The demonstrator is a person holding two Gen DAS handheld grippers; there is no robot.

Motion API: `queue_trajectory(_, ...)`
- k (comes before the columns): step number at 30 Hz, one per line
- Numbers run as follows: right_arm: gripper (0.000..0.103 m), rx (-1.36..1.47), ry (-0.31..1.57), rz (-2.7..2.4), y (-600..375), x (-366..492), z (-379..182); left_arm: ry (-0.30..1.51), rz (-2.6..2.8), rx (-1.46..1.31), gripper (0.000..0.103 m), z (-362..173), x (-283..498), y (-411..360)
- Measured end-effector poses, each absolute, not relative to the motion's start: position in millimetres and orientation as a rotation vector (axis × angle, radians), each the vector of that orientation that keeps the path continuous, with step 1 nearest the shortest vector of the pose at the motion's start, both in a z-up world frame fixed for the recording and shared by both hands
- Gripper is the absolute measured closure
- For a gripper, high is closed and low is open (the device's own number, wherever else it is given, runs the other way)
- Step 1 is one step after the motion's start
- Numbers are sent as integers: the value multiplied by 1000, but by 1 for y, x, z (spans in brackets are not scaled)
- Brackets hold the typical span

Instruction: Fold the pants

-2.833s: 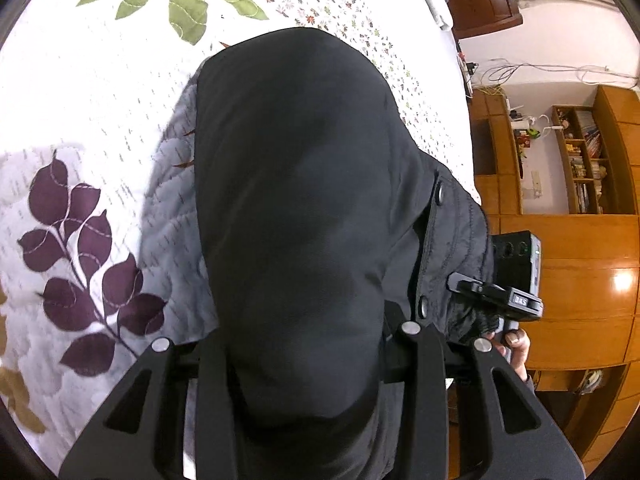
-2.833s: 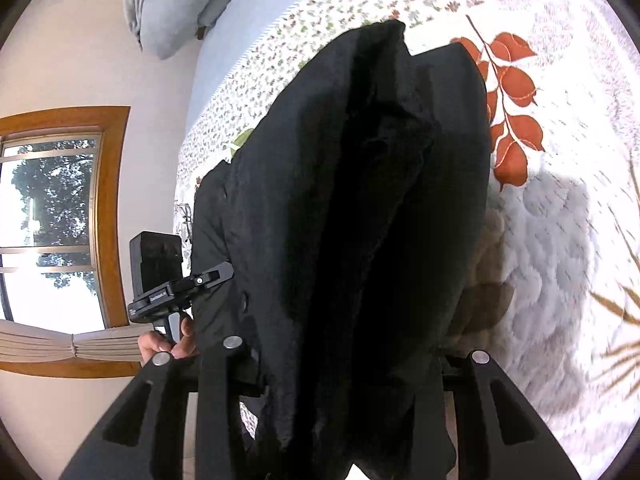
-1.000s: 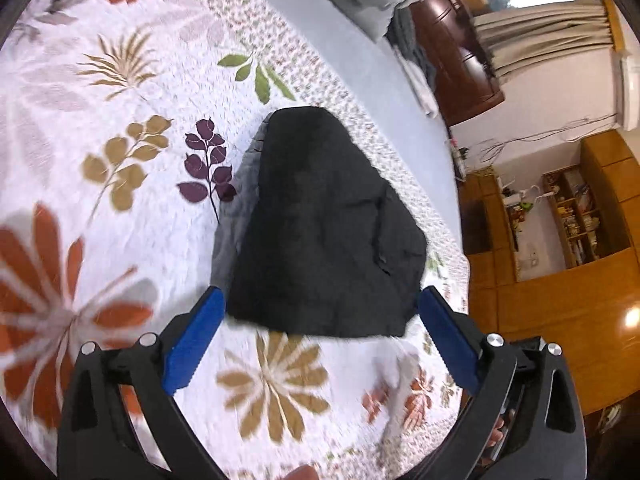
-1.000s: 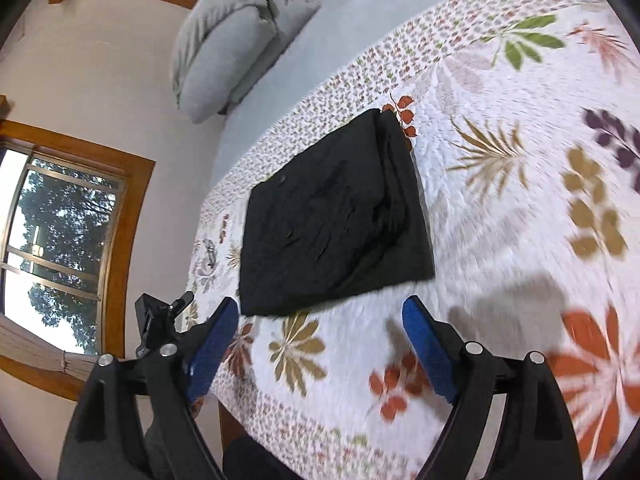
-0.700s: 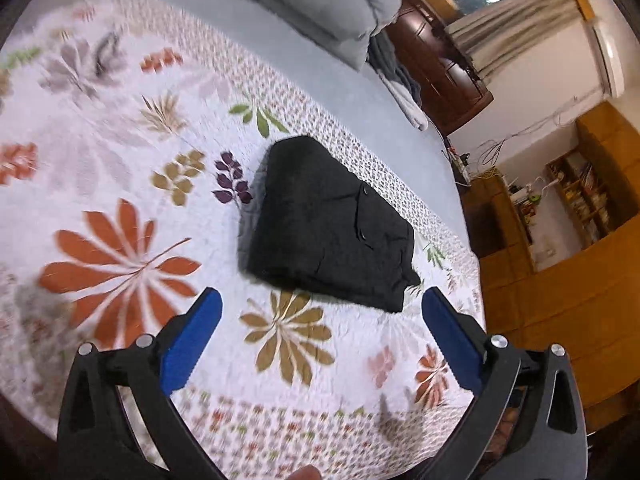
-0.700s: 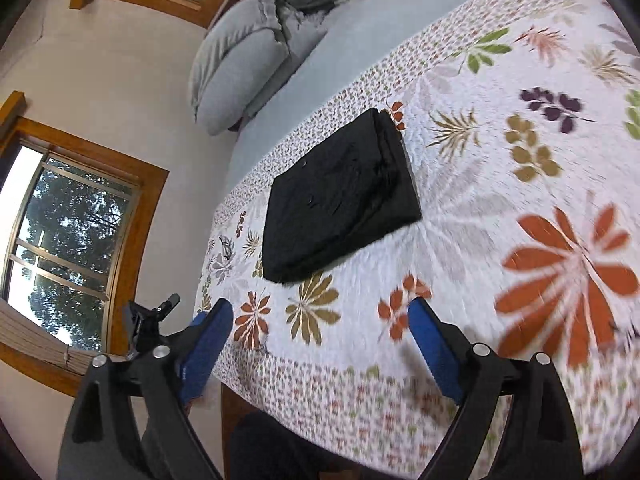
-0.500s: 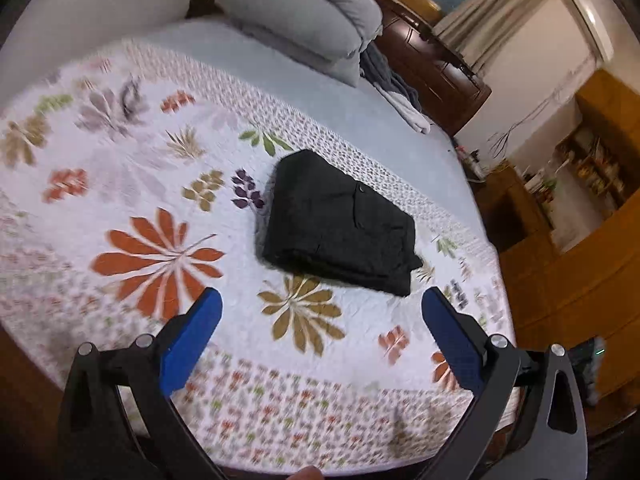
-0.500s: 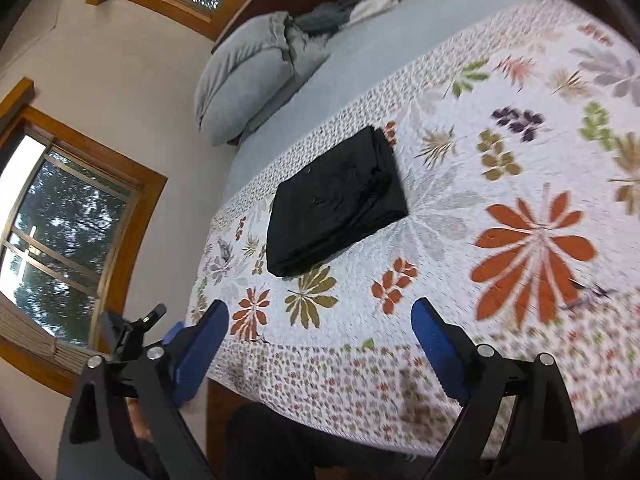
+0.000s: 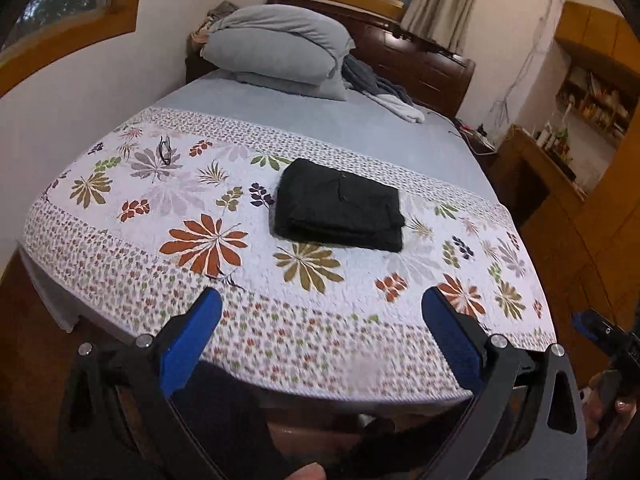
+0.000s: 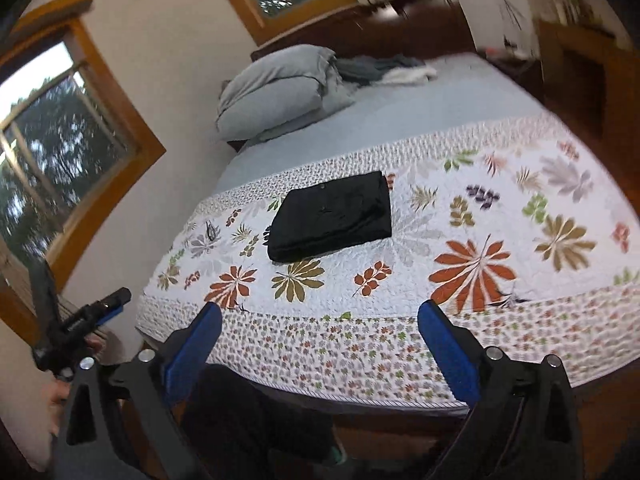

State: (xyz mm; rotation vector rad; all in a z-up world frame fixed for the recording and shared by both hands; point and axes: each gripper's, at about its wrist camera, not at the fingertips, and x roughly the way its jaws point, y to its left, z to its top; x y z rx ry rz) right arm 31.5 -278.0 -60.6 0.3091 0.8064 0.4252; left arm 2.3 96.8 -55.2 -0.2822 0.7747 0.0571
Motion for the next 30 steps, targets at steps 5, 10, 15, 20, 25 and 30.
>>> queue_trajectory(5,4,224,776,381,-262,-2,-32,722,82,-156,3,-21,-37,65)
queue_trajectory(10,4,156,725,311,-245,-34,-4,689,134,-62,3,4,-69,37)
queue_trajectory(15,4,62,689,291,-229,-53,18,705,115,-72,3,12,-84,24)
queue_trajectory(20,4,25,668,292,-221,-64,28,677,103,-85,3,24,-98,18)
queue_trajectory(25,4,27,670,307,-215,-69,30,674,98,-53,3,30,-104,9)
queue_trajectory(30,4,17,663,317,-209,-68,28,670,65,-94,3,28,-102,7)
